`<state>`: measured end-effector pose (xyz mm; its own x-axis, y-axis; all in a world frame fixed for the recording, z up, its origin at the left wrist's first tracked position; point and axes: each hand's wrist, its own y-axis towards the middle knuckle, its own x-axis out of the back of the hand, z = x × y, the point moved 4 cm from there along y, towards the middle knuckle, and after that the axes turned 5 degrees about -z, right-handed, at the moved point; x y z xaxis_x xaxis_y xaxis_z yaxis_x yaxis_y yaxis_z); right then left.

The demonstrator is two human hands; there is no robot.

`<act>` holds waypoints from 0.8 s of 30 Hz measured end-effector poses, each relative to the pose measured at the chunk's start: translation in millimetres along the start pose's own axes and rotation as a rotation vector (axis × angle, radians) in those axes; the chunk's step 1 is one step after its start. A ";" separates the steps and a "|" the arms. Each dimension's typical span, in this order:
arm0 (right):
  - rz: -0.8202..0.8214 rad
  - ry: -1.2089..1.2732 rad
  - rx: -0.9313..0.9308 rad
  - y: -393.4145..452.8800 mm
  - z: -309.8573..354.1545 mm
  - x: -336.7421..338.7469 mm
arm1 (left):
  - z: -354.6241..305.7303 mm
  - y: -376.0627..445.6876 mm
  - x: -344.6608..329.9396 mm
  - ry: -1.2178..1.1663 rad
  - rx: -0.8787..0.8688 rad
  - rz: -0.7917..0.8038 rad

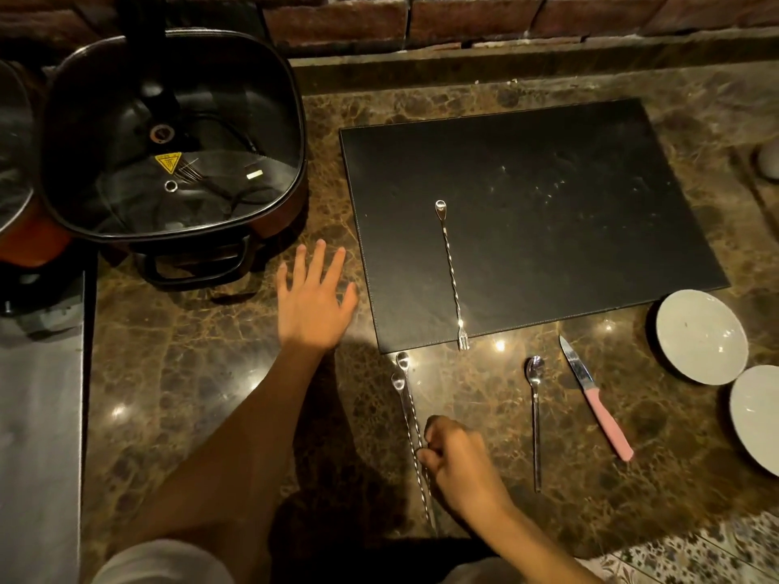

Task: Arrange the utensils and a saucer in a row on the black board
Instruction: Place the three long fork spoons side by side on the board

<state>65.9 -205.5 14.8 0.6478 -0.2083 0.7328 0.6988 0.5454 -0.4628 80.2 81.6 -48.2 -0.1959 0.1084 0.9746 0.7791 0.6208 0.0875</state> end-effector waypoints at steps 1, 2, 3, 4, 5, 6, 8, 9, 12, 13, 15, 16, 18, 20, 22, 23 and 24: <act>-0.003 -0.018 0.010 -1.6 1.7 -0.9 | 0.4 -0.2 -0.1 -0.002 -0.002 -0.002; -0.012 -0.028 0.016 -2.4 3.4 -1.3 | 0.6 0.1 0.2 -0.002 -0.003 -0.005; -0.021 -0.034 0.017 -2.2 5.1 -1.9 | 0.5 0.4 0.4 -0.001 -0.005 -0.006; -0.026 -0.047 0.017 -2.4 6.6 -2.7 | 0.3 0.7 0.7 -0.001 -0.005 -0.006; -0.027 -0.065 0.018 -3.0 8.1 -3.9 | -0.2 1.1 0.9 -0.003 -0.005 -0.006; -0.024 -0.087 0.017 -3.7 9.3 -5.3 | -0.5 1.1 1.0 -0.004 -0.006 -0.007; -0.012 -0.112 -0.001 -4.1 9.4 -7.4 | -0.6 0.8 1.4 -0.008 -0.009 -0.012; -0.008 -0.111 -0.014 -3.8 8.8 -7.7 | -0.5 0.7 1.3 -0.010 -0.010 -0.015; -0.005 -0.124 -0.029 -2.8 8.3 -7.7 | 0.3 1.0 0.4 -0.007 -0.008 -0.019; -0.007 -0.130 -0.026 -2.4 8.4 -7.9 | 0.3 1.1 -0.2 -0.007 -0.009 -0.018; -0.003 -0.127 -0.025 -2.3 9.2 -8.3 | 0.7 1.6 -0.8 -0.007 -0.015 -0.017; -0.001 -0.127 -0.025 -2.2 9.9 -7.9 | 0.9 1.8 -1.1 -0.007 -0.016 -0.016; -0.003 -0.142 -0.017 -1.8 11.4 -5.8 | 1.5 1.9 -1.4 -0.010 -0.013 -0.019; -0.015 -0.158 0.002 -2.1 12.9 -2.0 | 1.4 1.9 -1.4 -0.013 -0.012 -0.018; -0.023 -0.152 0.014 -2.1 13.0 2.2 | 1.2 1.7 -1.1 -0.015 -0.016 -0.020; -0.019 -0.143 0.008 -1.9 12.2 4.1 | 1.1 1.6 -0.8 -0.016 -0.017 -0.021; -0.013 -0.131 -0.003 -1.4 11.0 6.0 | 1.1 1.7 -0.5 -0.016 -0.016 -0.020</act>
<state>65.5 -198.6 25.3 0.5937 -0.1069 0.7975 0.7079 0.5407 -0.4545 80.9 83.4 -48.8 -0.2211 0.1090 0.9691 0.7846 0.6101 0.1104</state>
